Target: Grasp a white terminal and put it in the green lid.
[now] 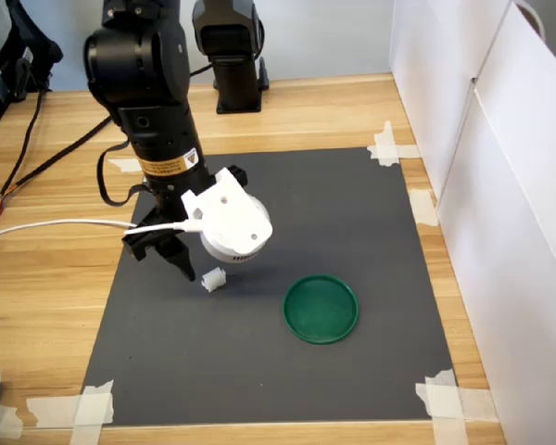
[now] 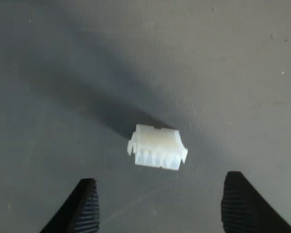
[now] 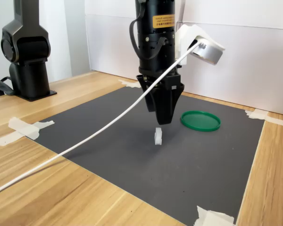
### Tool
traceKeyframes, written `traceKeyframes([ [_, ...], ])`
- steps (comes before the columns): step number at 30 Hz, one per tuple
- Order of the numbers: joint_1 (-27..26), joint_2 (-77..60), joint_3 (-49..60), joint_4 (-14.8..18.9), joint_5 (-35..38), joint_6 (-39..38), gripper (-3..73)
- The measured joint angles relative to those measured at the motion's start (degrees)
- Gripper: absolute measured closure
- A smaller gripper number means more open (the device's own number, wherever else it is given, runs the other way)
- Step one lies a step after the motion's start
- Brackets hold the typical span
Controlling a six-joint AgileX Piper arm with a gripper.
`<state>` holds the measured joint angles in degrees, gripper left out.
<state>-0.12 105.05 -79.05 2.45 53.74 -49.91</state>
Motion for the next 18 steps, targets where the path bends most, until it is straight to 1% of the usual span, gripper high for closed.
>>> traceKeyframes([
  [18,0.0,5.56,0.0,-0.23,-2.21,1.34,7.2],
])
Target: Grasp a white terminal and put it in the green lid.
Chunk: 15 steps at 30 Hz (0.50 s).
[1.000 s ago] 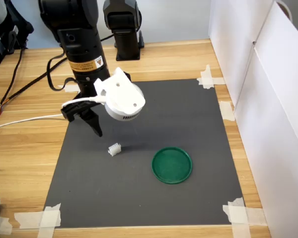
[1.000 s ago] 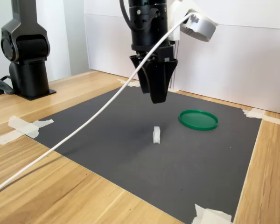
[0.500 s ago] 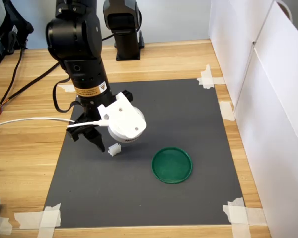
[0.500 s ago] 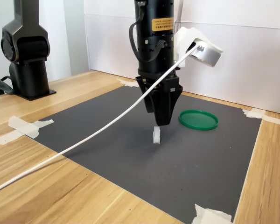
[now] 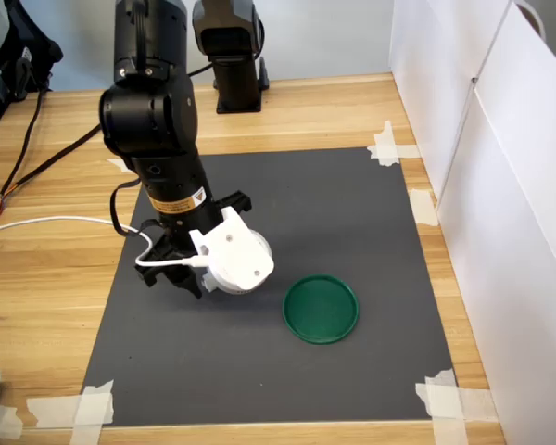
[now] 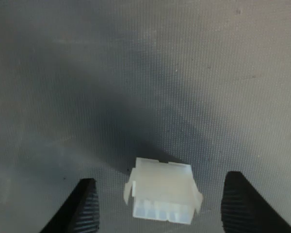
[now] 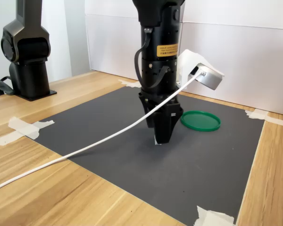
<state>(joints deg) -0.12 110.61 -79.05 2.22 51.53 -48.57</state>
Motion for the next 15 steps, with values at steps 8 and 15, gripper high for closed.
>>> traceKeyframes([
  [8,0.0,1.02,-0.16,0.01,-0.02,1.14,13.3],
  [15,0.0,1.13,-0.29,0.01,0.12,2.52,38.6],
])
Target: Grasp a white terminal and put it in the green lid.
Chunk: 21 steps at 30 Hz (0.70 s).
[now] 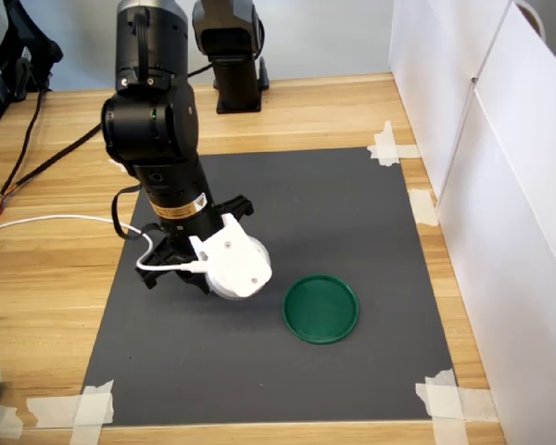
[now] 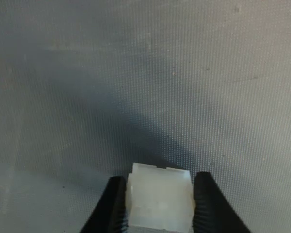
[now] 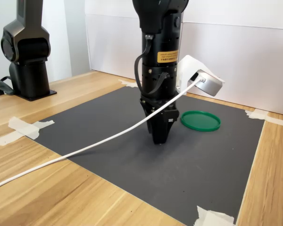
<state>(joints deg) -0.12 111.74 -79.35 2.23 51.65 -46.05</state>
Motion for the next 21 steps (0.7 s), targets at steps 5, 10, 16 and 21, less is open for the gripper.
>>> traceKeyframes([
  [5,0.0,-0.02,-0.06,0.0,0.31,0.0,38.6],
  [10,0.48,-2.51,-1.3,0.47,3.03,0.0,38.6],
  [16,4.99,-5.35,-9.92,1.09,8.63,0.64,38.6],
  [21,9.06,-5.35,-14.34,1.33,9.36,1.11,38.6],
])
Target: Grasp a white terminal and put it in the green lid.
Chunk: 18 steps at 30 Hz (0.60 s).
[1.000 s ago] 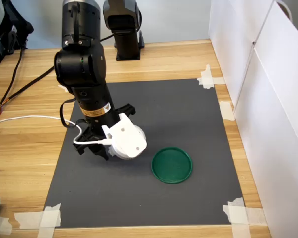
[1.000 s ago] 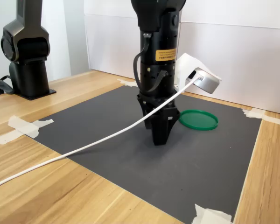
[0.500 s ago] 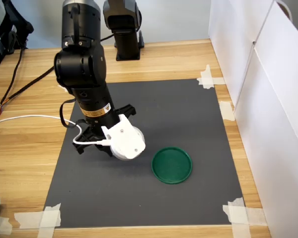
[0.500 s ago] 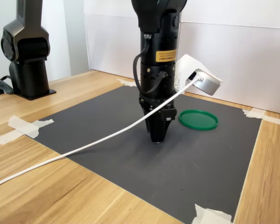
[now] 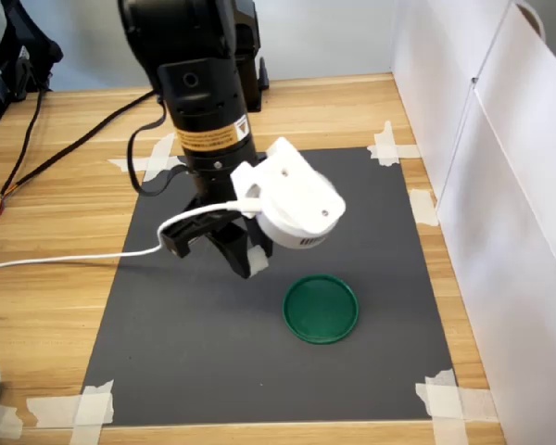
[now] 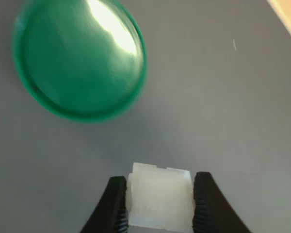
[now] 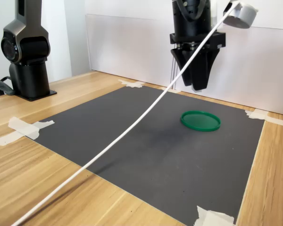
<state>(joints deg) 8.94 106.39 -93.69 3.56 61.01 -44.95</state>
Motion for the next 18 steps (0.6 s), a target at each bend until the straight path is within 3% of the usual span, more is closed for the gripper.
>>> traceKeyframes([
  [8,7.59,4.36,-1.25,-1.65,-0.99,4.37,38.6],
  [18,8.28,11.13,-1.25,-3.56,-3.22,6.33,38.6],
])
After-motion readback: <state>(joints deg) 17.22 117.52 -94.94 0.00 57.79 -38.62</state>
